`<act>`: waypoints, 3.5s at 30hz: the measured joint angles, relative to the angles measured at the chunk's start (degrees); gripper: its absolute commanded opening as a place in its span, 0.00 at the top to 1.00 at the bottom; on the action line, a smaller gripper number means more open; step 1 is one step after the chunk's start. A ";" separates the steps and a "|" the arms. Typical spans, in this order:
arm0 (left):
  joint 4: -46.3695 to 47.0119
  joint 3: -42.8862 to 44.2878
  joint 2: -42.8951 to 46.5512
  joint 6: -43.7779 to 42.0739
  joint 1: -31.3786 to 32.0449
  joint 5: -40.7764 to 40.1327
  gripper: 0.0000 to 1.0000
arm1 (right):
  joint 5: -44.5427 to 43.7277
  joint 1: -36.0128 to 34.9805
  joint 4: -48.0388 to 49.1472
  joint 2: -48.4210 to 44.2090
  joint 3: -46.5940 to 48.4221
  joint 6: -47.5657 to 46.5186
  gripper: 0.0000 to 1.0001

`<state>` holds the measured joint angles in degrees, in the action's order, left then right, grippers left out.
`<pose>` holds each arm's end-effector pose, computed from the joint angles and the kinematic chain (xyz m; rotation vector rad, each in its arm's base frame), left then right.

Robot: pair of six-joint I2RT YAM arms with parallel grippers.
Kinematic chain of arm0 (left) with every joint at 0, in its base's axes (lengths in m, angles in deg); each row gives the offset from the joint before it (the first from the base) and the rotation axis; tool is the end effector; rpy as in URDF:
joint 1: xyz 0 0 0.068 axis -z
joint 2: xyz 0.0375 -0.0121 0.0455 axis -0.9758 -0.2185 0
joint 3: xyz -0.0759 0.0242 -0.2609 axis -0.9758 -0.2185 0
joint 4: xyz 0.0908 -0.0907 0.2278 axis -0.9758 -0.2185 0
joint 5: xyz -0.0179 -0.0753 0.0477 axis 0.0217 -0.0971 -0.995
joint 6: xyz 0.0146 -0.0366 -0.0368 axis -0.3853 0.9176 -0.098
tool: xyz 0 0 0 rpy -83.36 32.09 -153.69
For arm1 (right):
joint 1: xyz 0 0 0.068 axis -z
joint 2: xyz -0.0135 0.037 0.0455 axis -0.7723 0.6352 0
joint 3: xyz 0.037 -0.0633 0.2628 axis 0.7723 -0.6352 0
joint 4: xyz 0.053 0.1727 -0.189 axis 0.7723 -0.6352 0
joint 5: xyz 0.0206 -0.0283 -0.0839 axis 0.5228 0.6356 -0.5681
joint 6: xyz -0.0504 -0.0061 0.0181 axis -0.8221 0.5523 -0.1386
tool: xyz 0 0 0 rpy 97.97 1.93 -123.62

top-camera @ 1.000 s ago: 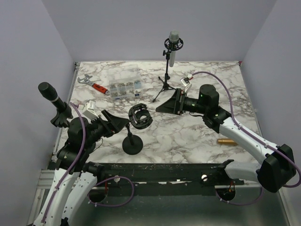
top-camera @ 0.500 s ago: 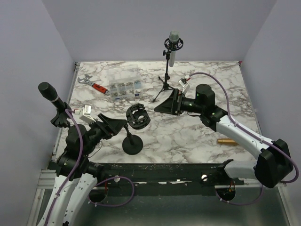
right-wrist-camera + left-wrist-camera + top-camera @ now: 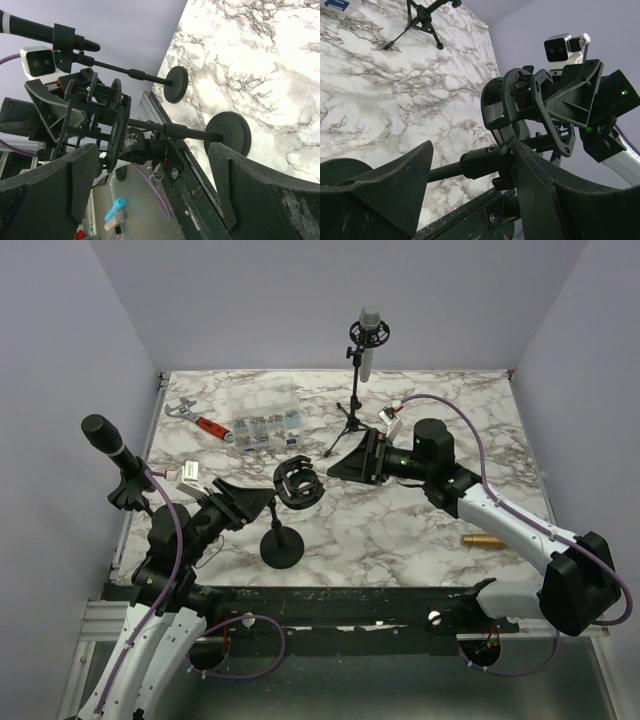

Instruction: Remove the microphone from the stand

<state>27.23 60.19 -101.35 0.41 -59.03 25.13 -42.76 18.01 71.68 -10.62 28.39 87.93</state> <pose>0.1023 -0.0436 0.2890 -0.4153 1.8160 -1.1742 0.2366 0.1768 0.3007 -0.2062 2.0732 1.5597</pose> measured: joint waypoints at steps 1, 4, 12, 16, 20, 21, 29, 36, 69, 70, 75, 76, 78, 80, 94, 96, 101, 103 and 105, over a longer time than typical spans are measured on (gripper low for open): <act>0.17 -0.04 -0.02 0.24 0.24 -0.04 0.35 | -0.04 0.00 0.00 0.13 0.00 0.00 0.00; 0.17 0.09 -0.66 1.03 1.18 -0.70 0.38 | -0.24 0.00 0.00 0.52 0.00 -0.02 0.00; -2.36 1.05 -1.25 5.42 6.12 -7.30 0.50 | -0.70 0.00 0.02 0.76 -0.35 0.00 0.00; -3.08 -1.68 1.70 8.33 7.26 -9.27 0.53 | -0.79 0.00 0.04 0.92 -0.72 0.00 0.00; -7.56 -6.36 2.08 9.14 8.55 -10.12 0.53 | -0.85 0.00 0.04 1.53 -0.79 -0.02 0.00; -7.65 -7.48 1.84 10.69 9.44 -10.71 0.52 | -0.87 0.00 0.04 1.64 -0.85 -0.02 0.00; -8.46 -6.95 1.95 11.67 12.35 -14.73 0.41 | -1.05 0.00 0.07 2.23 -1.40 0.00 0.00; -11.52 -5.31 1.88 9.46 12.52 -15.98 0.02 | -3.17 -0.02 -0.94 2.08 -1.49 -1.90 0.00; 4.81 33.66 -18.95 -30.84 12.50 1.29 0.01 | -34.53 5.88 -20.39 12.02 21.09 -17.46 0.00; 5.35 35.21 -20.52 -31.19 12.50 1.99 0.01 | -32.85 7.39 -19.52 12.76 21.33 -16.35 0.00; 9.22 40.74 -27.17 -34.62 12.50 5.64 0.01 | -29.33 12.04 -18.40 16.11 24.94 -15.58 0.00; 9.27 40.39 -27.56 -35.67 12.50 5.84 0.01 | -29.66 12.11 -19.06 16.61 26.77 -16.55 0.00; 10.01 38.60 -27.39 -37.70 12.50 5.99 0.01 | -32.11 11.89 -21.44 18.25 32.87 -19.17 0.02; 11.02 35.28 -26.58 -39.93 12.50 5.95 0.01 | -35.39 11.74 -22.80 20.37 40.59 -22.01 0.04; 15.34 24.81 -20.61 -46.01 12.46 4.20 0.01 | -44.98 11.56 -22.58 40.02 72.78 -36.26 0.13; 15.74 24.81 -20.15 -46.25 12.46 4.02 0.01 | -44.96 11.56 -22.75 42.97 75.06 -37.24 0.15; 16.48 24.81 -20.04 -46.64 12.46 3.80 0.01 | -45.07 10.80 -22.77 46.16 76.30 -39.80 0.19; 16.50 24.81 -20.31 -46.64 12.46 3.80 0.01 | -45.79 10.25 -22.56 46.25 76.26 -40.92 0.24; 16.48 24.81 -20.57 -46.64 12.46 3.82 0.01 | -47.01 9.55 -21.55 46.25 76.26 -42.10 0.26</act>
<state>43.71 84.99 -121.92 -46.23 -46.57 28.96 -89.78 27.56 50.12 35.63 104.65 45.83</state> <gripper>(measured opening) 0.982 0.774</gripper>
